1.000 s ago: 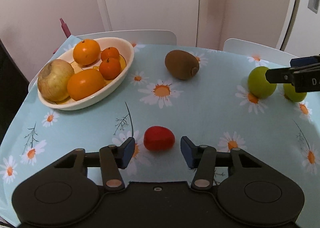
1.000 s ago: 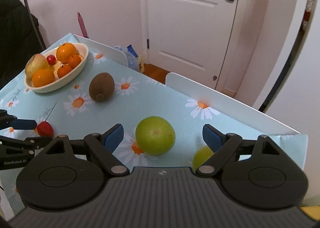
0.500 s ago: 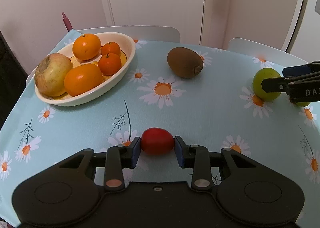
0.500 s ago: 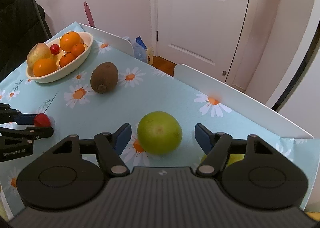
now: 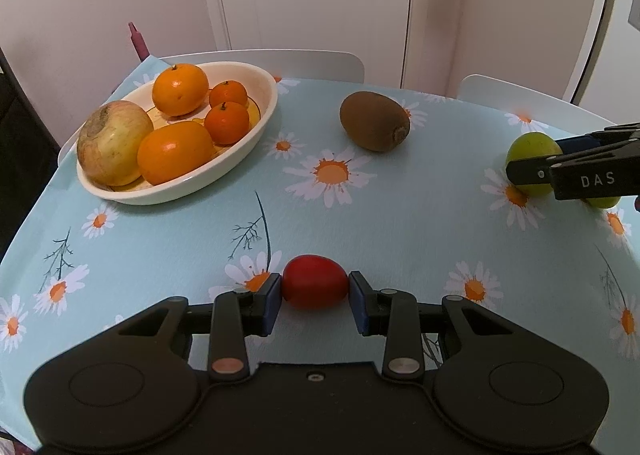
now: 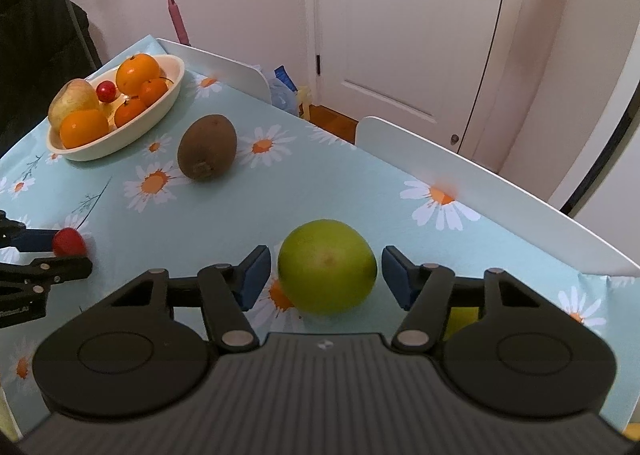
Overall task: Organize fruits
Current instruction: 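Grasp the red tomato with the left gripper while the right grasps a green apple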
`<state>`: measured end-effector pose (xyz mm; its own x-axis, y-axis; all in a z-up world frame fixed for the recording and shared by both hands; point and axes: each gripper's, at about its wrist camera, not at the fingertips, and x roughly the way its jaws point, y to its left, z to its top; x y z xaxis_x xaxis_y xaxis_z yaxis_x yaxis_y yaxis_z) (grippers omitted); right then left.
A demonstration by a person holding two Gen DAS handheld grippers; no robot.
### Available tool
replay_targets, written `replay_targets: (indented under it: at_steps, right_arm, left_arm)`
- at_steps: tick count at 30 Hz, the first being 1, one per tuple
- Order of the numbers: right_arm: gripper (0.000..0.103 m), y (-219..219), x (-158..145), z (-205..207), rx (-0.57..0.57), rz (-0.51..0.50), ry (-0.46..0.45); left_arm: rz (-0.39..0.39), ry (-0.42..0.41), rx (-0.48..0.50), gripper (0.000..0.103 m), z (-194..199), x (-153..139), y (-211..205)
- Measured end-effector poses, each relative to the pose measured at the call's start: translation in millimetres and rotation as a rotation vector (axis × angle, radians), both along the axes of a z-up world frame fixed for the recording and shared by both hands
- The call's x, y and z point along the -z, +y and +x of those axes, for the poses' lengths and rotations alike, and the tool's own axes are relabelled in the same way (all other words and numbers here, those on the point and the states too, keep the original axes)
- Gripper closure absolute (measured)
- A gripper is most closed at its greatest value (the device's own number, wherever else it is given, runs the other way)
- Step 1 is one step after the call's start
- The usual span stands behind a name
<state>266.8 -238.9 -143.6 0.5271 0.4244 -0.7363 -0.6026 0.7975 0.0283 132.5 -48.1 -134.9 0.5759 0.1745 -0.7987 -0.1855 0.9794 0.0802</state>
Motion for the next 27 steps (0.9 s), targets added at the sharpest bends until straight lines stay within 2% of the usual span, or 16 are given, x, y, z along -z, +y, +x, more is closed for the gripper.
replay_targets:
  at_steps: [1, 10, 21, 27]
  right_arm:
    - [0.034, 0.1, 0.1, 0.2, -0.001, -0.001, 0.000]
    - [0.035, 1.1, -11.4, -10.2, -0.011, 0.019, -0.001]
    - [0.035, 27.1, -39.1, -40.8, -0.058, 0.059, -0.018]
    - [0.035, 53.4, -55.4, -56.7, -0.059, 0.085, -0.023]
  left_arm:
    - [0.001, -0.001, 0.001, 0.064, -0.8, -0.3, 0.7]
    - [0.012, -0.035, 0.008, 0.064, -11.6, -15.0, 5.0]
    - [0.031, -0.109, 0.002, 0.064, -32.4, -55.1, 16.1]
    - [0.056, -0.153, 0.010, 0.064, -37.0, -78.7, 38.2]
